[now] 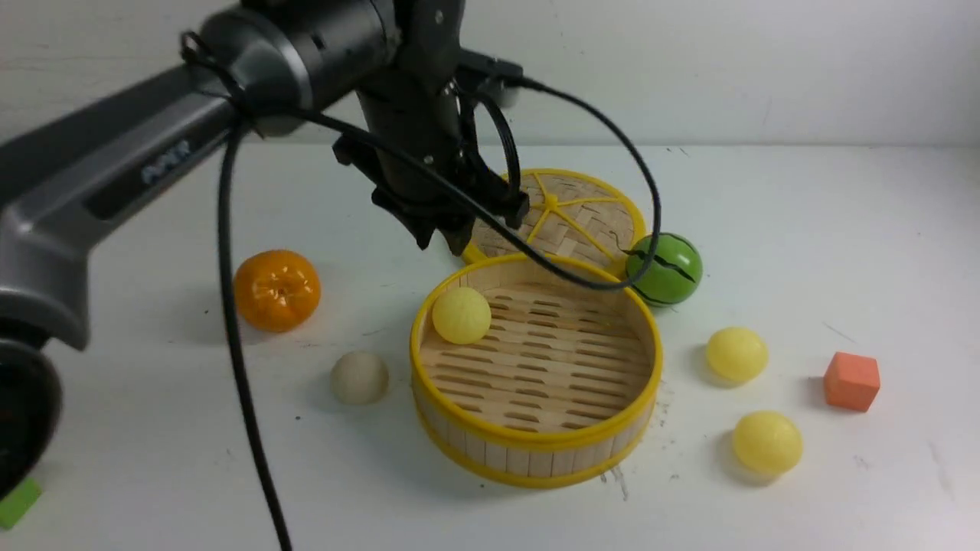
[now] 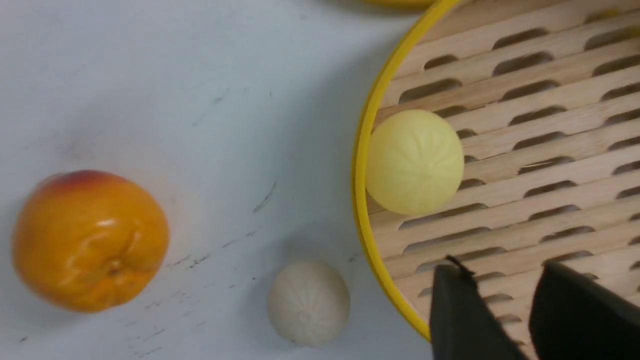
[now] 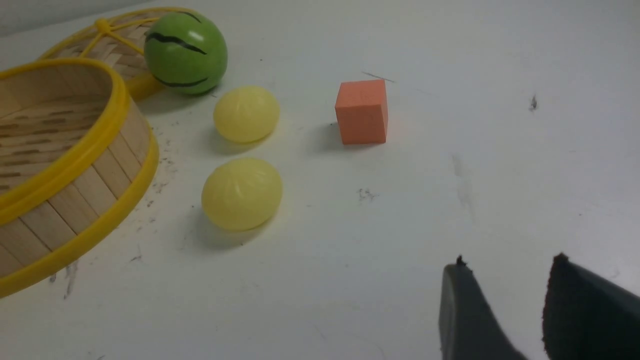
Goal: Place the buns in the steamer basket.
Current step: Use the left arm to grab a steamed stuffed bun
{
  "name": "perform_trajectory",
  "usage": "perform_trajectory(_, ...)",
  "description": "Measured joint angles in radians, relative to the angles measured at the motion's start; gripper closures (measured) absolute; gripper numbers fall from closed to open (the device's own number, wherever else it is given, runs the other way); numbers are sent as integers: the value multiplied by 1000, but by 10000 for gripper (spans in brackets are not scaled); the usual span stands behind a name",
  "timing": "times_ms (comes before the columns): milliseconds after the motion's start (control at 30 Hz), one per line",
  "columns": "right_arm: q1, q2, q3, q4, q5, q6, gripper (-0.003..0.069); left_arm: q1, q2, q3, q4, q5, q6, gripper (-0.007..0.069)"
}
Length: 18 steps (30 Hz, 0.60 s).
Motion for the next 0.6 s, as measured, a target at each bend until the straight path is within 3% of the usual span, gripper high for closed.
perform_trajectory(33,0,0,0,0,0,0,420,6,-45,27,-8,0,0,539)
perform_trajectory(67,0,0,0,0,0,0,420,9,-59,40,-12,1,0,552)
perform_trajectory(100,0,0,0,0,0,0,420,21,-102,94,-27,2,1,628)
perform_trajectory(133,0,0,0,0,0,0,420,43,-131,154,-45,3,3,638)
perform_trajectory(267,0,0,0,0,0,0,420,106,-153,327,-121,3,49,638)
perform_trajectory(333,0,0,0,0,0,0,420,169,-133,457,-193,-68,93,638)
perform_trajectory(533,0,0,0,0,0,0,420,206,-89,502,-223,-228,133,634)
perform_trajectory(600,0,0,0,0,0,0,420,206,-65,502,-223,-277,146,601)
